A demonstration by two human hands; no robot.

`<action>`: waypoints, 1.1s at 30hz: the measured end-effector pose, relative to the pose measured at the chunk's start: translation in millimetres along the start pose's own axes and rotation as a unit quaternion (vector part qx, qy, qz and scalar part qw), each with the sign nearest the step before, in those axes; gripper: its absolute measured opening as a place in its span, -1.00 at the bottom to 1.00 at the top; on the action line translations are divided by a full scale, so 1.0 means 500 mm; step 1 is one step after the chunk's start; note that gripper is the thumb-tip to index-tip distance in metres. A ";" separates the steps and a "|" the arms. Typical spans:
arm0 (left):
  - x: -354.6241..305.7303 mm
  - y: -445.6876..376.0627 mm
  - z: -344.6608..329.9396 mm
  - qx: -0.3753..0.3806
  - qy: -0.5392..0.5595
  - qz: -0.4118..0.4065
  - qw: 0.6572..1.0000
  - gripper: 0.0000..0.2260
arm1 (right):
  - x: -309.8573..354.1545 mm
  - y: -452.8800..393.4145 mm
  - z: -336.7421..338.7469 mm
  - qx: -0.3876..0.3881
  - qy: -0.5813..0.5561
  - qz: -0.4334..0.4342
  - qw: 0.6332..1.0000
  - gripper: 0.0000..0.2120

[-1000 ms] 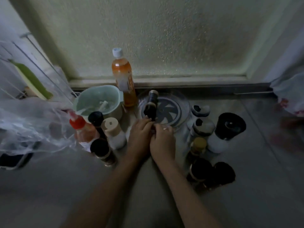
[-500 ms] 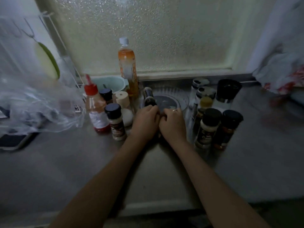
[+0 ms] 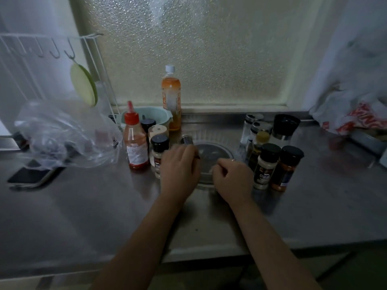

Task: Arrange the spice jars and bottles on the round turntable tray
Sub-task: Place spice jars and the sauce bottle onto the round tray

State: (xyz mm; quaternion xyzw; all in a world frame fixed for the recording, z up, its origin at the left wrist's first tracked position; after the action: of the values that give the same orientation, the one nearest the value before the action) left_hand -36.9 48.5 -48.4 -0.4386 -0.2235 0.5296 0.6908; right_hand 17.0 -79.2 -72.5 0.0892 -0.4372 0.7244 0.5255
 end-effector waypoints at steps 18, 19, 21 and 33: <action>0.084 0.000 0.084 -0.239 0.178 0.148 0.943 -0.56 | 0.023 -0.012 0.019 -0.067 0.045 0.028 0.996 -0.78; 0.081 -0.007 0.082 -0.242 0.196 0.153 0.938 -0.55 | 0.023 -0.012 0.024 -0.079 0.039 0.030 0.996 -0.77; 0.081 -0.029 0.060 -0.222 0.239 0.163 0.931 -0.57 | 0.029 -0.006 0.048 -0.121 0.027 0.040 0.991 -0.79; 0.121 -0.024 -0.077 -0.036 0.244 0.191 0.950 -0.44 | -0.081 0.023 0.175 -0.368 0.084 -0.211 0.902 -0.50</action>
State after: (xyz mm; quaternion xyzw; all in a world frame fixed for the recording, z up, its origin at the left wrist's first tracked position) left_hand 20.0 89.7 -67.4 -0.6130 0.0207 0.5202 0.5943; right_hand -4.1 -171.5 -49.8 -0.0813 -0.5980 0.3889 0.6961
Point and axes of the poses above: each hand's wrist, its own y-axis away from the middle knuckle, its own z-axis out of the back of the hand, x = y × z, the point moved 10 cm from there along -y, towards the middle knuckle, and after that the axes turned 11 degrees about -z, right-handed, at the moved point
